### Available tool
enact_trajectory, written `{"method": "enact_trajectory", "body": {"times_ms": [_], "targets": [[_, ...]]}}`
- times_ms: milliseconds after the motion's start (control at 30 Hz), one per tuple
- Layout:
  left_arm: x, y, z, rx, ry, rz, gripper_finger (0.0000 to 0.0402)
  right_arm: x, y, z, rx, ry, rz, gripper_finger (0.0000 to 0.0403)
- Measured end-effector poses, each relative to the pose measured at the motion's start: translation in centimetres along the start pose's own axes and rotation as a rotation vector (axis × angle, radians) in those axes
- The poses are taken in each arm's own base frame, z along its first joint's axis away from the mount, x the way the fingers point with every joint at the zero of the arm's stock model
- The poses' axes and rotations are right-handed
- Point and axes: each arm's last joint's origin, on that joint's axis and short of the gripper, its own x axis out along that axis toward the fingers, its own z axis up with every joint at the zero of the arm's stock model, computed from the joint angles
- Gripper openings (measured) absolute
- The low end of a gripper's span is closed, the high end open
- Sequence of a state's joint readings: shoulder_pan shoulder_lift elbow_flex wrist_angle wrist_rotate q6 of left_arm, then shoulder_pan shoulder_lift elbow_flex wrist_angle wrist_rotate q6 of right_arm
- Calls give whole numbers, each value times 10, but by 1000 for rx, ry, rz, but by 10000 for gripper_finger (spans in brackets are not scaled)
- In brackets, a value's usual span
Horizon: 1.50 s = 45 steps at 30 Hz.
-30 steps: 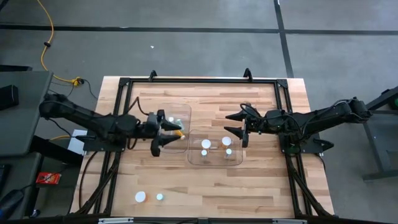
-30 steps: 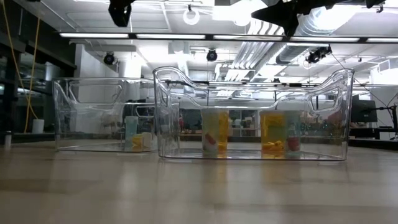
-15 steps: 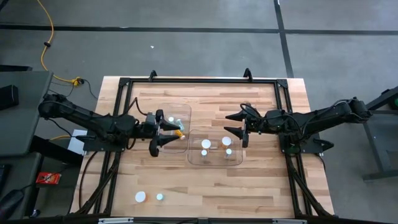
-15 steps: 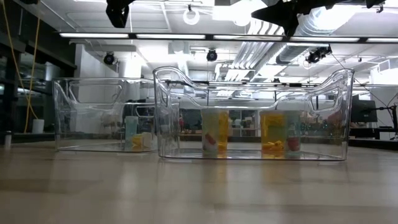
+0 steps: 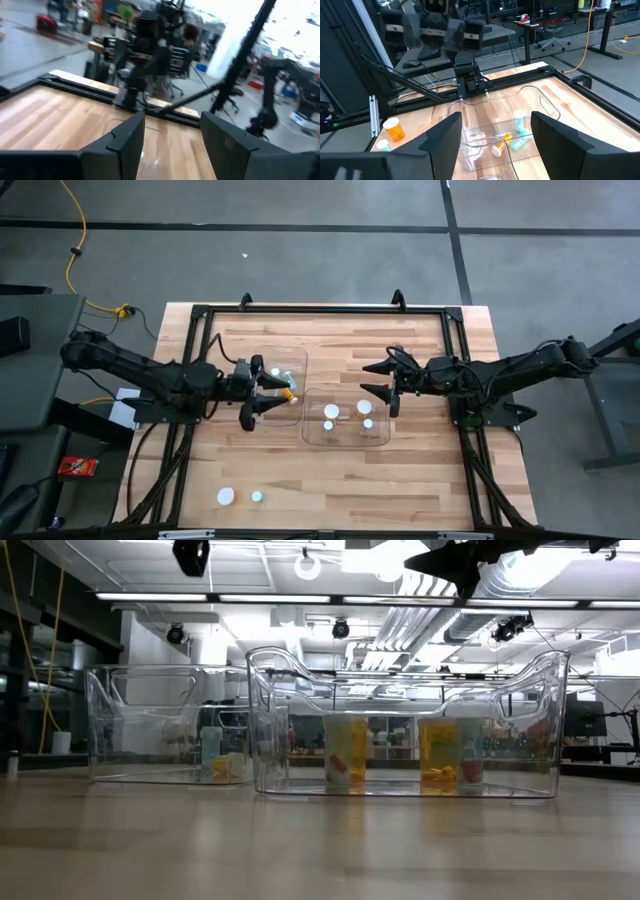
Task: Pick and place medicine bottles into bin by pill shape (circle, oval)
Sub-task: Put the blue tablet bottle into the left transparent bin
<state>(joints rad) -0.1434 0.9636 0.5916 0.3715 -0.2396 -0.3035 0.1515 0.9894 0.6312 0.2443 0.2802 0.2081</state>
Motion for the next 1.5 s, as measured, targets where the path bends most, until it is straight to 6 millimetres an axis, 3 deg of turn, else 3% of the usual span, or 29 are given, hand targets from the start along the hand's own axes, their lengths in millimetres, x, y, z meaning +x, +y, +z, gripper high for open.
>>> {"method": "enact_trajectory", "body": {"times_ms": [233, 367, 533, 700, 867, 1000, 1500], "targets": [[-6, -46, 18, 111, 397, -84, 182, 0, 0, 0, 0, 0, 0, 232], [-13, -85, 10, 218, 632, -107, 182, 0, 0, 0, -1, 2, -1, 232], [-20, -133, -34, 323, 865, -152, 182, 0, 0, -1, -5, 15, -3, 232], [-21, -163, -89, 412, 976, -166, 182, 0, -1, -3, -14, 30, -7, 232], [-10, -173, -129, 461, 1017, -145, 182, 0, -1, -4, -20, 45, -10, 232], [-5, -171, -146, 488, 1061, -118, 182, 0, -1, -6, -26, 64, -14, 232], [2, -164, -156, 447, 1125, -80, 182, 0, -2, -9, -33, 86, -19, 232]]}}
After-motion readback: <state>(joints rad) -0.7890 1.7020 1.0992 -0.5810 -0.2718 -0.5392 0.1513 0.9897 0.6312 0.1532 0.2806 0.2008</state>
